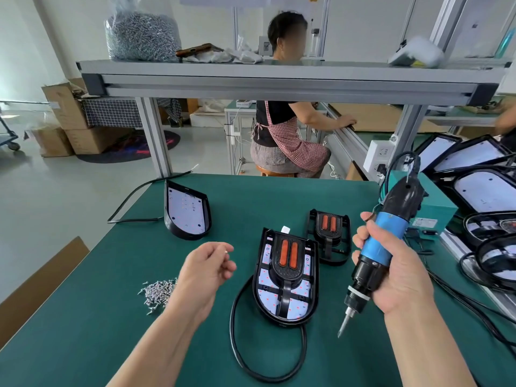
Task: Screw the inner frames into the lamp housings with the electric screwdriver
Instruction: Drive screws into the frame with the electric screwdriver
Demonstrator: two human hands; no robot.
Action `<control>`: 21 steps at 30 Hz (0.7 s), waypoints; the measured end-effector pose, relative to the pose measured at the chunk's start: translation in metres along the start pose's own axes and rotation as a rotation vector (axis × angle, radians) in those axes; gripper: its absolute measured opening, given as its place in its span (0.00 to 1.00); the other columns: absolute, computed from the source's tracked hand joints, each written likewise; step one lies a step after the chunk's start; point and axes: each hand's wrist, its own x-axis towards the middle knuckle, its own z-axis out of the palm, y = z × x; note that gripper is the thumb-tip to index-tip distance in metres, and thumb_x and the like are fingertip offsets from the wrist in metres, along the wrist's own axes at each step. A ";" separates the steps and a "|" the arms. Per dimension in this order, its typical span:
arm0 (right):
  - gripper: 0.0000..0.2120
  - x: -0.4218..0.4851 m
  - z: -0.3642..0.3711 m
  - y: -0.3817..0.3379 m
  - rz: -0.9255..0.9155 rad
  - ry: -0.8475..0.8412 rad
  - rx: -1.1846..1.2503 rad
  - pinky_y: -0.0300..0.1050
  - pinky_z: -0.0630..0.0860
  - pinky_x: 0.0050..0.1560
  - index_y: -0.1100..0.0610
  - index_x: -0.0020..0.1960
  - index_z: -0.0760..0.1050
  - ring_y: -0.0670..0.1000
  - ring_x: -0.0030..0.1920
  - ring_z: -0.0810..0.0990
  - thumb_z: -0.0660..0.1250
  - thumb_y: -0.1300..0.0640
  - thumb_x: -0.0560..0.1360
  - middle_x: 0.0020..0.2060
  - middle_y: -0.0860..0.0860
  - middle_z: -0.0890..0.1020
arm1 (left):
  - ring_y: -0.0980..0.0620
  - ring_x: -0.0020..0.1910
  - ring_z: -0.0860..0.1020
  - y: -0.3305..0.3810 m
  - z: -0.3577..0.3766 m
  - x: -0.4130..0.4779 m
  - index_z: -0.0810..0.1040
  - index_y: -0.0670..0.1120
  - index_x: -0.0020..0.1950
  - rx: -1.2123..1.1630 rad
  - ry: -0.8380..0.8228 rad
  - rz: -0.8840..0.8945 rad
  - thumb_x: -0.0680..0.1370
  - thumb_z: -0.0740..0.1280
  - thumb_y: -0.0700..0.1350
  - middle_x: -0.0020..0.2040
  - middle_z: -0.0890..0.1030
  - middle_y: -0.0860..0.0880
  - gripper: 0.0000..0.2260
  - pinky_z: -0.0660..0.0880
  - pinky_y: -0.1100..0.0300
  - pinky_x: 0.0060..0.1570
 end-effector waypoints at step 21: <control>0.07 -0.013 0.062 -0.008 -0.391 0.353 0.175 0.38 0.75 0.35 0.52 0.45 0.71 0.47 0.33 0.77 0.70 0.57 0.77 0.31 0.46 0.77 | 0.53 0.35 0.80 0.000 0.048 -0.052 0.79 0.35 0.50 -0.259 -0.301 -0.086 0.82 0.64 0.33 0.39 0.82 0.43 0.05 0.78 0.65 0.36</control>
